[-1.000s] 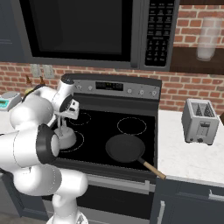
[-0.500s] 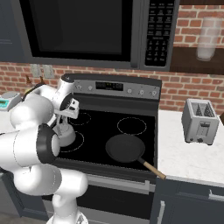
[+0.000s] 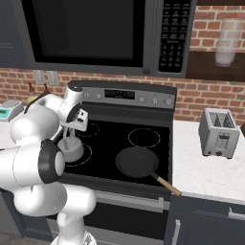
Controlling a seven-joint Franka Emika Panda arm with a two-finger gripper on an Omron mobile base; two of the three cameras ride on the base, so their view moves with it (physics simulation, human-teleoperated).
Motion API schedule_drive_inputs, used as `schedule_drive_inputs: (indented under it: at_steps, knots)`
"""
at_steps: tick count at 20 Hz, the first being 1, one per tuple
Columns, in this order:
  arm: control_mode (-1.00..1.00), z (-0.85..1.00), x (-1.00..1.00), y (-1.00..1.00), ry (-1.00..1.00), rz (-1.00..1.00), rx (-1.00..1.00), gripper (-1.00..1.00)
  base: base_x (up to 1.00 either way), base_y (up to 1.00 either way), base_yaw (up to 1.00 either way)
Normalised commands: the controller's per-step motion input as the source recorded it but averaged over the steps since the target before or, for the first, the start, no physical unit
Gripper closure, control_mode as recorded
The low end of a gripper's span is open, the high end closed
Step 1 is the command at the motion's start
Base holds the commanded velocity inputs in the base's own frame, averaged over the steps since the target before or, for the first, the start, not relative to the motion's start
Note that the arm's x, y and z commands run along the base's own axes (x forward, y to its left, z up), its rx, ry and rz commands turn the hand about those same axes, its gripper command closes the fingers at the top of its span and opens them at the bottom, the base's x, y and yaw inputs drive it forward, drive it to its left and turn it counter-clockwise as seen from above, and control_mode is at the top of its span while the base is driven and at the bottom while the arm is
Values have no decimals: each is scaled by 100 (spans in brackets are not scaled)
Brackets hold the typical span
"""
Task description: Pick the kettle from the counter and place it on a stove burner. Then turn the burner on.
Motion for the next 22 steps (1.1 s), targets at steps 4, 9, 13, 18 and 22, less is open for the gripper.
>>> schedule_drive_inputs:
  at_steps: [4, 9, 13, 18, 22]
  knots:
    - [-100, 0, 0, -3, 0, 0, 0, 100, 0, 0, 0]
    - [-100, 0, 0, 0, 0, 0, 0, 100, 0, 0, 0]
    - [-100, 9, 0, 0, 0, 0, -2, 100, 0, 0, 0]
    - [-100, 5, 0, 0, 0, 0, -2, 100, 0, 0, 0]
    - [-100, 8, 2, 0, 0, -1, -6, 100, 0, 0, 0]
